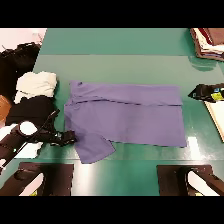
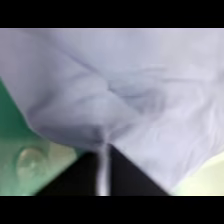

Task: Fold the shirts.

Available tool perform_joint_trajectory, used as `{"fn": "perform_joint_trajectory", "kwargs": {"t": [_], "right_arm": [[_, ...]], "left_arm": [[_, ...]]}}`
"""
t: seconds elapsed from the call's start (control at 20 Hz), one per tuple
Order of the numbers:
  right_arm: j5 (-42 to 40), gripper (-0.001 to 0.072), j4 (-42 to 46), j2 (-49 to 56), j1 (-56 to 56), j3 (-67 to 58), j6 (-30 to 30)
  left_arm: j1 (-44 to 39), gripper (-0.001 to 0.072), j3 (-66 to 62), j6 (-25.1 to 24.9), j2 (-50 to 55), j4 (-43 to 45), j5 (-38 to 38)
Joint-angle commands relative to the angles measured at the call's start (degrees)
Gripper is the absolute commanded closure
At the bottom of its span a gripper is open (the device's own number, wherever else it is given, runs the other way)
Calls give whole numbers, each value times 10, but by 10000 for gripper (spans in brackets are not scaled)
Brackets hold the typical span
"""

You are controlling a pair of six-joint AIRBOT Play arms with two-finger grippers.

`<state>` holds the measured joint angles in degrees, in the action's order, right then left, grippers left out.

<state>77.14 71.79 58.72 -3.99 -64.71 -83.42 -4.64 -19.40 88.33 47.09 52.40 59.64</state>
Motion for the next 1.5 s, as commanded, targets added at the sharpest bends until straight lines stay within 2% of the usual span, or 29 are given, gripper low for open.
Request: {"fn": "perform_joint_trajectory", "kwargs": {"t": [0.0,0.2,0.4,0.6,0.85,0.9,1.05,1.1,1.15,1.35,1.45], "right_arm": [[51,333,4,-10,-39,27,-1],[68,323,61,-66,-167,183,-1],[60,322,34,-74,-292,331,11],[14,323,-17,-73,-315,396,21],[2,333,-68,-19,-313,404,41],[1,365,-79,-8,-313,404,49],[-5,578,-76,-6,-314,404,62],[-7,671,-76,-19,-313,404,71],[-6,696,-76,-36,-313,404,77],[30,697,-72,-128,-313,370,76],[55,697,-72,-172,-302,334,73]], "left_arm": [[0,685,-2,-10,-2,-16,-8],[0,685,-37,-30,-2,-18,6],[0,685,-66,-33,-2,-18,-10],[0,685,-69,-33,-2,-18,-22],[0,684,-69,-33,-2,-19,-22],[0,684,-69,-33,-2,-19,-22],[0,685,-69,-38,-2,-18,-21],[0,686,-69,-38,-3,-18,-17],[0,686,-70,-38,-3,-17,-9],[0,688,-97,-37,-9,-7,42],[0,688,-116,-14,-54,19,54]]}}
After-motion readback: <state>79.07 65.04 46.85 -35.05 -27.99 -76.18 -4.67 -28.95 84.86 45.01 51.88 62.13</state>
